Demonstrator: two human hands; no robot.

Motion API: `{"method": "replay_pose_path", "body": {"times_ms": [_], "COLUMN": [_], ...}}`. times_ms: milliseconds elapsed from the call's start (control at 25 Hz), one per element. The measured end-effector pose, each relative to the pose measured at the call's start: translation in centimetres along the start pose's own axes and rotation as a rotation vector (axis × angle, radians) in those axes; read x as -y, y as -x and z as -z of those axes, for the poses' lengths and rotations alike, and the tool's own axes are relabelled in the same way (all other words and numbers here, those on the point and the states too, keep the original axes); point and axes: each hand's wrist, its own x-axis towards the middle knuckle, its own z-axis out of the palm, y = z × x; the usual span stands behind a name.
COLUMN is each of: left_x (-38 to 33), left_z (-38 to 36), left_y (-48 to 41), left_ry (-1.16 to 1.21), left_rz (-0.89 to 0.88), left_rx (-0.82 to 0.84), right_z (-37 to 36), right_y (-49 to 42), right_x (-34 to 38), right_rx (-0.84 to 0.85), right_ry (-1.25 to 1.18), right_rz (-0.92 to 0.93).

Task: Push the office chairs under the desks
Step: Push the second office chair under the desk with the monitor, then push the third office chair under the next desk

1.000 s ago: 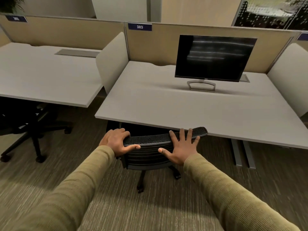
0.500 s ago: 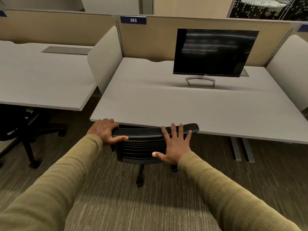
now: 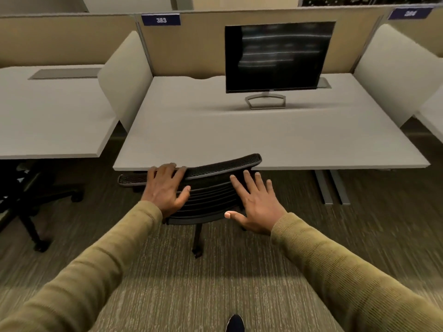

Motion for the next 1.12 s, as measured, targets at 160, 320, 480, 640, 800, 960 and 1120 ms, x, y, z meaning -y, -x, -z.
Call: {"method": "replay_pose_path", "body": {"times_ms": [160, 320, 480, 640, 800, 960, 1120], "left_x": [-10.2, -19.7, -28.7, -37.7, -45.2, -51.2, -57.2], "left_z": [1.0, 2.0, 3.8, 4.2, 4.3, 4.1, 3.8], "left_y": [2.9, 7.3, 13.7, 21.5, 27.5, 31.1, 33.2], "left_ry": [0.049, 0.08, 0.14, 0.205, 0.22, 0.215, 0.205], "left_rz": [-0.11, -0.201, -0.291, -0.432, -0.544, -0.633, -0.692], "left_rx": [-0.051, -0.028, -0.033, -0.047, 0.008, 0.044, 0.061], "right_z": [0.1, 0.1, -0.8, -3.3, -5.3, -6.0, -7.0], "right_y": [7.5, 17.6, 29.9, 42.1, 51.4, 57.8, 63.0], "right_x": [-1.6, -3.3, -4.0, -4.2, -4.8, -6.4, -9.2], "right_rx": [-0.048, -0.086, -0.122, -0.134, -0.115, -0.146, -0.158], "right_ry": [-0.016, -0.016, -0.04, -0.057, -0.066, -0.09, -0.098], "right_rz": [-0.053, -0.14, -0.234, -0.328, -0.4, -0.465, -0.509]}}
